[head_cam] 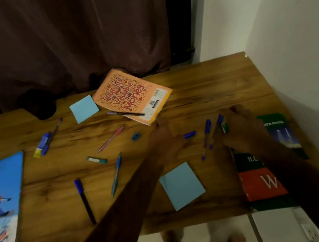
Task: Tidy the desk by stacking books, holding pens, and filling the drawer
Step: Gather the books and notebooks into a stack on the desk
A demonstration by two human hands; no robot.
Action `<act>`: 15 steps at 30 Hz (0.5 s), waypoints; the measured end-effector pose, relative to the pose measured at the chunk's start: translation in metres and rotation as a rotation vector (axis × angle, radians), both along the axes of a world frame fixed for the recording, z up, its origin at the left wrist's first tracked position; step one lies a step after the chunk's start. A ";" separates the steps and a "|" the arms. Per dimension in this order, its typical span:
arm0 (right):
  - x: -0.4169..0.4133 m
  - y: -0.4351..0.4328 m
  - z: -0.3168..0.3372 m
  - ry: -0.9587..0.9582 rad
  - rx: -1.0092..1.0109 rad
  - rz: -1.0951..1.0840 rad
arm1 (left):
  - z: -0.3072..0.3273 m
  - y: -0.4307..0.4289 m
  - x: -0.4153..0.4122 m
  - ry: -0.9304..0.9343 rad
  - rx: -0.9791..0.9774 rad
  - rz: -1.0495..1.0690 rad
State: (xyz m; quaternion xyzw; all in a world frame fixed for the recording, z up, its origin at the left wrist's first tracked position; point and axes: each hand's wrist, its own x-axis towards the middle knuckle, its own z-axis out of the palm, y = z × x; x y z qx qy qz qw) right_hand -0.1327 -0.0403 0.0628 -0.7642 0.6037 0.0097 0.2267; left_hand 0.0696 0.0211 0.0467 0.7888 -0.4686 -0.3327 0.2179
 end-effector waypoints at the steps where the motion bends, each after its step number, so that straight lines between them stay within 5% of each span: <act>1: 0.009 -0.003 0.000 -0.006 0.004 0.020 | 0.001 -0.001 0.010 -0.016 -0.008 0.014; 8: 0.075 -0.030 -0.002 0.003 -0.001 0.140 | -0.008 -0.011 0.074 -0.121 -0.077 0.059; 15: 0.141 -0.072 -0.019 0.020 0.024 0.221 | -0.022 -0.033 0.126 -0.437 -0.087 -0.064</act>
